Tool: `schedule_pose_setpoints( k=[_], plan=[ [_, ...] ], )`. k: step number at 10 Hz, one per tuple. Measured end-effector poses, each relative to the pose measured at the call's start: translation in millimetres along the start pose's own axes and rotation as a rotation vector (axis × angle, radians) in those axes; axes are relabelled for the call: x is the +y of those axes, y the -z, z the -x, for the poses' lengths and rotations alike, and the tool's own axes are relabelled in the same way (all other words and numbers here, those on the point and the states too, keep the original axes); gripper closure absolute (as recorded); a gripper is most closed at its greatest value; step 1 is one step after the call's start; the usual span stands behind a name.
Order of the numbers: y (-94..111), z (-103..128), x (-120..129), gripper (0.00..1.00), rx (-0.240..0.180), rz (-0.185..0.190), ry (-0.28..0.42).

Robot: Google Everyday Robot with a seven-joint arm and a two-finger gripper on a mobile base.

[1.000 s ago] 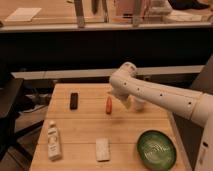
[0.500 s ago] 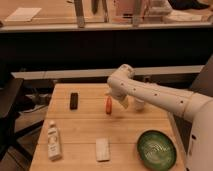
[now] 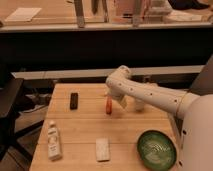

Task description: Drag the pepper across the table

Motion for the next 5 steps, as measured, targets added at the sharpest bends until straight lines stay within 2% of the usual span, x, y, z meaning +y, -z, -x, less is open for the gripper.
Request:
schedule_pose_setpoints(
  k=[5],
  plan=[
    [-18.0,2.7,-12.8,0.20,-0.015,-0.001,0.064]
  ],
)
